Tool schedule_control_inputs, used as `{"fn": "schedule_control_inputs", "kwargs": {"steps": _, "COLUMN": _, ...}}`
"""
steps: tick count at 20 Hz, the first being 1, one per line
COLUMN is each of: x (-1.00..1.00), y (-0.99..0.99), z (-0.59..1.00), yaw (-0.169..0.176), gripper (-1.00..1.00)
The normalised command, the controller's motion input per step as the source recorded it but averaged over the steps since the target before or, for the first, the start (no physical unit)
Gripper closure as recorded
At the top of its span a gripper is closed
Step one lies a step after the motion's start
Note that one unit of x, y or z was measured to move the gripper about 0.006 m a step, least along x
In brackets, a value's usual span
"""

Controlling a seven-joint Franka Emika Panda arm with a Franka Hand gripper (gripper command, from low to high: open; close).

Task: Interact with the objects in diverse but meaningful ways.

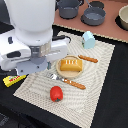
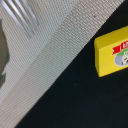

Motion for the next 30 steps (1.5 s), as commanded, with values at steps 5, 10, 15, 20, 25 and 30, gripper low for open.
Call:
{"fn": "schedule_control_inputs", "kwargs": {"steps": 5, "x": -0.72, "y": 0.1, "z": 0.0, "yaw": 0.168, "gripper": -1.0}}
{"fn": "schedule_control_inputs", "kwargs": {"steps": 10, "x": -0.78, "y": 0.05, "z": 0.0, "yaw": 0.131, "gripper": -1.0}}
{"fn": "schedule_control_inputs", "kwargs": {"steps": 15, "x": -0.94, "y": -0.07, "z": -0.02, "yaw": 0.006, "gripper": -1.0}}
{"fn": "schedule_control_inputs", "kwargs": {"steps": 20, "x": -0.97, "y": -0.06, "z": -0.1, "yaw": 0.036, "gripper": -1.0}}
{"fn": "schedule_control_inputs", "kwargs": {"steps": 25, "x": -0.83, "y": 0.01, "z": -0.15, "yaw": 0.122, "gripper": -1.0}}
{"fn": "schedule_control_inputs", "kwargs": {"steps": 30, "x": -0.57, "y": 0.07, "z": -0.1, "yaw": 0.207, "gripper": -1.0}}
